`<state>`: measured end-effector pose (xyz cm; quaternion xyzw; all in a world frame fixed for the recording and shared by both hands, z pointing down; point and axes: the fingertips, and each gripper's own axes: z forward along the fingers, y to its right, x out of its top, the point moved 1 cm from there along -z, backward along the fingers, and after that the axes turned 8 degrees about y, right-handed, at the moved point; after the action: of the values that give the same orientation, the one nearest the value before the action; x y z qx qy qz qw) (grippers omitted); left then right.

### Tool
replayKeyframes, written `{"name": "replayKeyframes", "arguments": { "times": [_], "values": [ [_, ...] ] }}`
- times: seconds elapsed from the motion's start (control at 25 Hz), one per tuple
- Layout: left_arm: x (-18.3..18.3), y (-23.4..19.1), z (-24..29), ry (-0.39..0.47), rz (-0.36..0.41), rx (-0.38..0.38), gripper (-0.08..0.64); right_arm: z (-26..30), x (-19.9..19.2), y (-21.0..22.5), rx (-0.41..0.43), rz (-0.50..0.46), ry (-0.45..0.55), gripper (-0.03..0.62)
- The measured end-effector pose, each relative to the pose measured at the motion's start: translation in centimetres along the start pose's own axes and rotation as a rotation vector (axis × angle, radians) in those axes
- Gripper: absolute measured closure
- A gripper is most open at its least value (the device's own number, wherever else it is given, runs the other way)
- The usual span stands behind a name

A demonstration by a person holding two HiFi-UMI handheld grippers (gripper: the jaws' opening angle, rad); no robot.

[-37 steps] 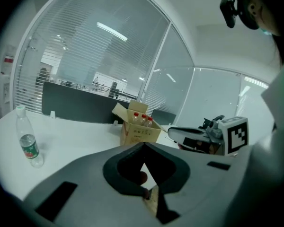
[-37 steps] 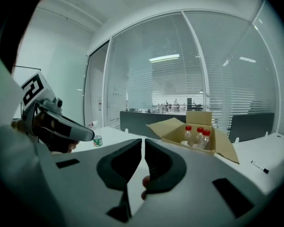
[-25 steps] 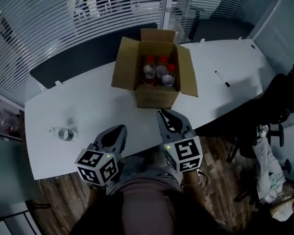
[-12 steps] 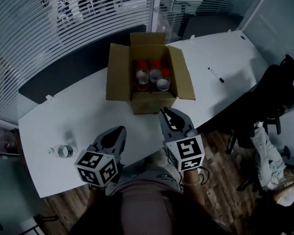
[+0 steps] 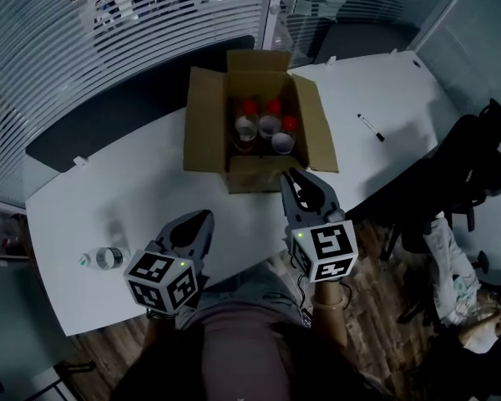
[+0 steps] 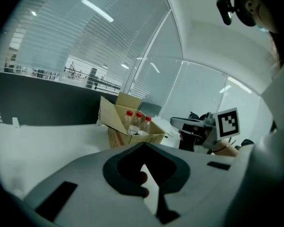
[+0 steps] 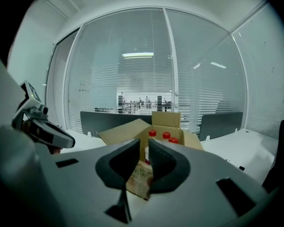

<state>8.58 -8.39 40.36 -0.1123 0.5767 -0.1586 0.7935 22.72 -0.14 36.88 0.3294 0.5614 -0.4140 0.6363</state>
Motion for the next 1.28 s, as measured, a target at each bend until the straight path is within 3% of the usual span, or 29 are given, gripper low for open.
{"name": "replayKeyframes", "arguments": {
  "times": [0.72,1.28],
  "values": [
    [1.6,0.2,5.8,0.061,-0.066,0.104,0.551,4.2,0.2,6.9,0.096,-0.06,-0.048,0.512],
    [1.6,-0.4,7.7,0.046,-0.098,0.156,0.551,8.4,-1.2,8.2,0.183,-0.085,-0.125,0.483]
  ]
}}
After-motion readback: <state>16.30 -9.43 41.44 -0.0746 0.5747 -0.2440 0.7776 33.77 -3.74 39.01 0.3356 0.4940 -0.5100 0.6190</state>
